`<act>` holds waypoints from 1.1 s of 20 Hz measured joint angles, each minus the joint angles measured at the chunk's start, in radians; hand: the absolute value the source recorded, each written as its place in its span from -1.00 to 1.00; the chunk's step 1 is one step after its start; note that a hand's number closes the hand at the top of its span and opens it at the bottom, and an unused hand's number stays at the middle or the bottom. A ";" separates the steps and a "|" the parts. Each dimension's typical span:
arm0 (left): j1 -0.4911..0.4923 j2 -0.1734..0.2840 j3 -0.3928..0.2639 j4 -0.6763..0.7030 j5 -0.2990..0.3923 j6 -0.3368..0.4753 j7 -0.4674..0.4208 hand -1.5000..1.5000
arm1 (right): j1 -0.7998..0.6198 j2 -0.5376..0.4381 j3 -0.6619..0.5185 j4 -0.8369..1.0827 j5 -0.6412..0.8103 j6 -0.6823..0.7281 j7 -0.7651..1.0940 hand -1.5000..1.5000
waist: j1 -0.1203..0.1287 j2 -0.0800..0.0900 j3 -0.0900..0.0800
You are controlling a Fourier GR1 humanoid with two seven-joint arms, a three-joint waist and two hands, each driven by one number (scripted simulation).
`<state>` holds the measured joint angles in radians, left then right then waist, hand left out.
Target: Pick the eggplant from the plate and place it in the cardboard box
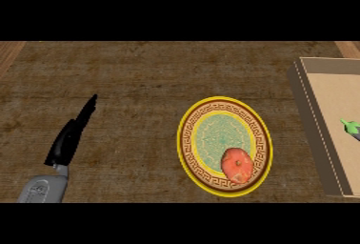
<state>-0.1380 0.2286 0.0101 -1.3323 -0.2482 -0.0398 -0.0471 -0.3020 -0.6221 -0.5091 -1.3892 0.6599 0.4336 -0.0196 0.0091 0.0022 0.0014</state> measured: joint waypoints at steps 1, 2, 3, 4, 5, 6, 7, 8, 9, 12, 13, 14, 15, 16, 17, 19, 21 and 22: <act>-0.001 0.000 0.001 -0.004 0.001 -0.001 0.005 0.00 | -0.016 0.021 -0.019 0.006 -0.033 -0.009 -0.011 -1.00 | -0.001 -0.001 0.000; -0.009 0.000 0.004 0.001 0.002 -0.001 0.013 0.00 | -0.031 0.038 -0.039 0.015 -0.062 -0.022 -0.026 -1.00 | -0.003 -0.001 0.000; -0.014 -0.003 0.003 0.004 0.000 0.001 0.014 0.00 | -0.047 0.049 -0.062 0.035 -0.092 -0.033 -0.042 -1.00 | -0.003 -0.001 0.000; -0.018 -0.008 0.003 0.018 -0.004 0.007 0.006 0.00 | -0.068 0.061 -0.078 0.053 -0.118 -0.038 -0.045 -1.00 | -0.004 0.000 0.000; -0.017 -0.007 0.005 0.020 -0.005 0.007 0.002 0.00 | -0.081 0.066 -0.099 0.069 -0.148 -0.036 -0.046 -1.00 | -0.004 -0.001 0.000; -0.015 -0.009 0.001 0.010 -0.006 0.007 0.010 0.00 | -0.097 0.070 -0.118 0.092 -0.172 -0.037 -0.044 -1.00 | -0.003 -0.001 0.000; -0.006 -0.008 0.002 0.012 -0.006 0.007 0.000 0.00 | -0.106 0.071 -0.138 0.113 -0.198 -0.032 -0.041 -1.00 | -0.004 -0.001 -0.001; -0.013 -0.008 0.003 0.009 -0.006 0.006 0.006 0.00 | -0.123 0.073 -0.156 0.139 -0.220 -0.037 -0.037 -1.00 | -0.003 -0.001 -0.001; -0.019 -0.007 0.007 0.005 -0.005 0.005 0.014 0.00 | -0.133 0.076 -0.176 0.163 -0.241 -0.043 -0.034 -1.00 | -0.003 -0.001 -0.001; -0.023 -0.012 0.004 0.001 -0.007 0.005 0.028 0.00 | -0.174 0.059 -0.244 0.251 -0.309 -0.059 -0.043 -1.00 | -0.002 0.000 0.000; -0.023 -0.009 0.007 0.005 -0.008 0.004 0.024 0.00 | -0.179 0.046 -0.269 0.274 -0.333 -0.058 -0.049 -1.00 | -0.004 -0.001 0.000; -0.012 -0.017 -0.001 -0.007 -0.014 0.009 0.025 0.00 | -0.180 0.040 -0.287 0.303 -0.347 -0.069 -0.068 -1.00 | -0.003 -0.001 -0.001; -0.006 -0.020 -0.004 -0.015 -0.015 0.011 0.024 0.00 | -0.178 0.023 -0.312 0.333 -0.364 -0.075 -0.094 -1.00 | -0.002 0.000 0.000; -0.006 -0.018 -0.001 -0.014 -0.015 0.009 0.022 0.00 | -0.182 0.003 -0.332 0.373 -0.380 -0.078 -0.120 -1.00 | -0.002 0.000 0.000; -0.009 -0.022 -0.004 -0.013 -0.017 0.011 0.021 0.00 | -0.183 -0.017 -0.352 0.416 -0.394 -0.080 -0.155 -1.00 | -0.001 0.001 0.000; -0.001 -0.019 -0.002 -0.021 -0.012 0.002 0.015 0.00 | -0.188 -0.064 -0.385 0.507 -0.416 -0.088 -0.218 -1.00 | 0.002 0.002 0.001; 0.003 -0.017 0.000 -0.028 -0.014 0.002 0.012 0.00 | -0.188 -0.114 -0.412 0.592 -0.436 -0.086 -0.273 -1.00 | 0.003 0.003 0.001; -0.004 -0.010 0.006 -0.018 -0.012 -0.004 0.011 0.00 | -0.185 -0.126 -0.419 0.632 -0.439 -0.097 -0.312 -1.00 | 0.003 0.003 0.001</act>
<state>-0.1417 0.2187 0.0166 -1.3501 -0.2602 -0.0443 -0.0363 -0.4872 -0.7479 -0.9276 -0.7573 0.2212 0.3364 -0.3319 0.0119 0.0052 0.0019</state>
